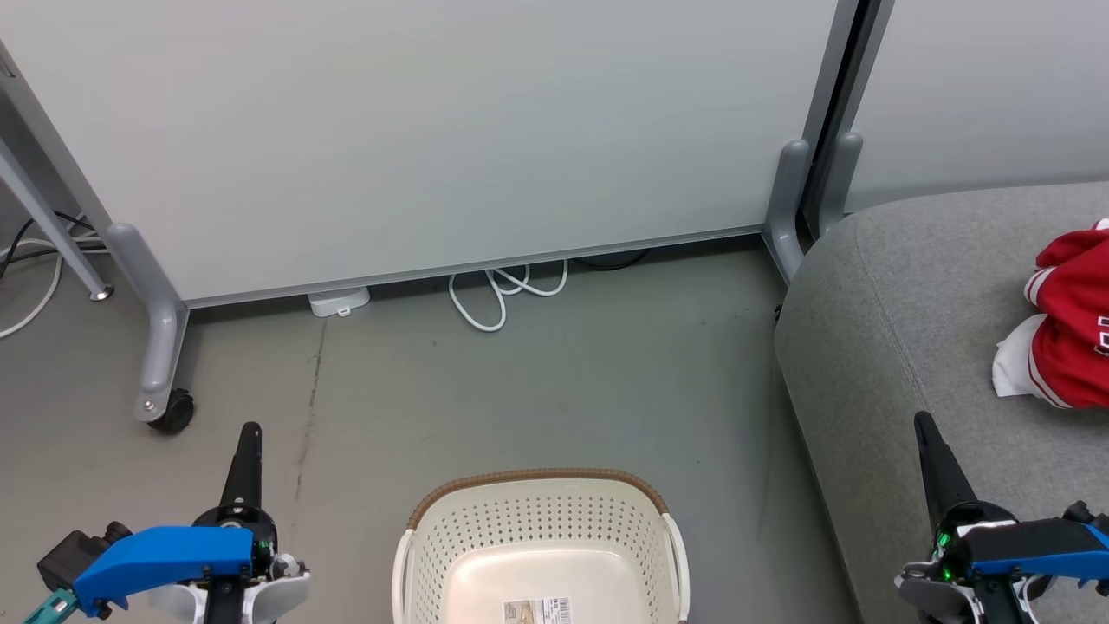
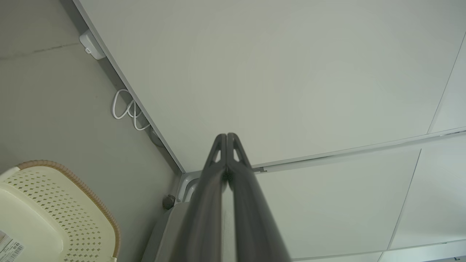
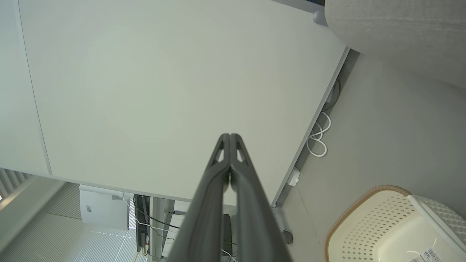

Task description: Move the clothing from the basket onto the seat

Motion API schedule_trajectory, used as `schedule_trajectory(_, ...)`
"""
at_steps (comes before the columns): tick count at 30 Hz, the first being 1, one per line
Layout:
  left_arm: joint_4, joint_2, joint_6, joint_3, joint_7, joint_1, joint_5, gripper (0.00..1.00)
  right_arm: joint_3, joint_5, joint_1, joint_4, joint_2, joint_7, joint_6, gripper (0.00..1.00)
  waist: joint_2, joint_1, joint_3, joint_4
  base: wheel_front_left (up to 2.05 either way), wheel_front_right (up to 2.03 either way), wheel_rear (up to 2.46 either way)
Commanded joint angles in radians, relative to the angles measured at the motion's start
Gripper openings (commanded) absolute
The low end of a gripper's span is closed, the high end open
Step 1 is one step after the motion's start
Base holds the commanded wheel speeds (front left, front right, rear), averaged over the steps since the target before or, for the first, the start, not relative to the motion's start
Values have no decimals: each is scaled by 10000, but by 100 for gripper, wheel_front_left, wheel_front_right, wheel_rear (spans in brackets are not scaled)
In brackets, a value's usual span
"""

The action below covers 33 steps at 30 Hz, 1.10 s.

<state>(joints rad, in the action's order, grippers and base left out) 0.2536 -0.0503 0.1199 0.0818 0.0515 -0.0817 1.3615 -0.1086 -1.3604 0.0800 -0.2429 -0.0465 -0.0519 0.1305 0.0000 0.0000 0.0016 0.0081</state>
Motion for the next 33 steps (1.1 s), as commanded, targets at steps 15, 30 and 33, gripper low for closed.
schedule_trajectory(15, -99, 2, 101, 214, 360, -273, 1360, 0, -47, -1372, 269, -1, -58, -366, 4, 0, 0, 0, 7, -39, 0, 0, 0)
schedule_trajectory(30, -105, 3, 141, 319, 609, -321, 2341, 0, -61, -2358, 332, -25, -61, -603, 4, 0, 0, 0, 13, -73, 0, 0, 0)
schedule_trajectory(33, -104, 4, 146, 348, 660, -334, 2544, 0, -66, -2555, 354, -31, -61, -664, 5, 0, 0, 0, 14, -80, 0, 0, 0)
